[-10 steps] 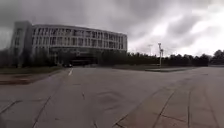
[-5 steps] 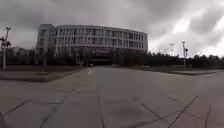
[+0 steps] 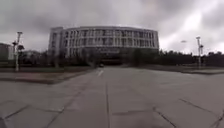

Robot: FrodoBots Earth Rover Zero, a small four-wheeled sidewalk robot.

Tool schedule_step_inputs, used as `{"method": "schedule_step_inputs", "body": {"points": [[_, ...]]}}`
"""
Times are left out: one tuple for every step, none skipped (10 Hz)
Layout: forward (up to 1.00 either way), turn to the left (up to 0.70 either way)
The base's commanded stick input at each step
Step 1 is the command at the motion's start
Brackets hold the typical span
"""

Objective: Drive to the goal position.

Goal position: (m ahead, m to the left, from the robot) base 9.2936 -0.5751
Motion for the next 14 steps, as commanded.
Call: {"method": "schedule_step_inputs", "body": {"points": [[0.85, -0.17], [0.85, -0.25], [0.85, -0.08], [0.85, -0.13], [0.85, -0.22], [0.85, -0.11], [0.85, -0.03], [0.85, 0.0], [0.85, 0.0], [0.85, 0.0], [0.85, 0.0], [0.85, 0.0], [0.85, 0.0], [0.85, 0.0]]}}
